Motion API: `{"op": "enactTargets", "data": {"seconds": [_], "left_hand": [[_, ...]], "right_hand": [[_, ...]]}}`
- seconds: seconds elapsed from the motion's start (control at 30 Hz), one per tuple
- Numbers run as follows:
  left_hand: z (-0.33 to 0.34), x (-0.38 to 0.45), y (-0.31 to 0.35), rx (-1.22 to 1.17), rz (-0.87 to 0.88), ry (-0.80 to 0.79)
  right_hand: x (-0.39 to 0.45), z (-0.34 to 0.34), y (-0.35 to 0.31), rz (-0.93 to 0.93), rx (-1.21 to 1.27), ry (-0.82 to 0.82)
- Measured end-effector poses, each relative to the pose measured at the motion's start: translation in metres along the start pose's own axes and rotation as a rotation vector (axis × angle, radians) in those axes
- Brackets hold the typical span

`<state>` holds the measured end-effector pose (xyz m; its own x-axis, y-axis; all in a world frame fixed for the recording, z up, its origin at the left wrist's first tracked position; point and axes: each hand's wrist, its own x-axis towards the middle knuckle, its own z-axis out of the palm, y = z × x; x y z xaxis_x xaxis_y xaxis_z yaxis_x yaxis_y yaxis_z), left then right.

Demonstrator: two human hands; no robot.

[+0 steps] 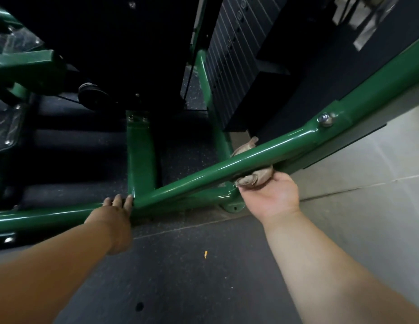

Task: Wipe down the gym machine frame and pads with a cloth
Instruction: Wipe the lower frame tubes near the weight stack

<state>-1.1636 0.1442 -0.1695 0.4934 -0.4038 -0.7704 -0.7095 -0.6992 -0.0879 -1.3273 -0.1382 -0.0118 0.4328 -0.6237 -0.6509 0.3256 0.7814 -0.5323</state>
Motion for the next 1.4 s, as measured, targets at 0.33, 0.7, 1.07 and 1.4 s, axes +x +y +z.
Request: {"op": "enactTargets", "data": {"seconds": [0.33, 0.7, 1.07, 1.4], "left_hand": [[-0.009, -0.004, 0.007, -0.007, -0.04, -0.029], [-0.023, -0.014, 0.021, -0.043, -0.122, -0.064], [-0.148, -0.079, 0.091, -0.567, 0.2, 0.422], [-0.193, -0.089, 0.151, -0.521, 0.429, 0.545]], "right_hand": [[0.003, -0.01, 0.016, -0.136, -0.408, 0.012], [-0.027, -0.014, -0.03, 0.024, -0.343, -0.019], [-0.003, 0.002, -0.016, 0.068, -0.425, 0.193], [0.003, 0.003, -0.019, 0.075, -0.478, 0.148]]}}
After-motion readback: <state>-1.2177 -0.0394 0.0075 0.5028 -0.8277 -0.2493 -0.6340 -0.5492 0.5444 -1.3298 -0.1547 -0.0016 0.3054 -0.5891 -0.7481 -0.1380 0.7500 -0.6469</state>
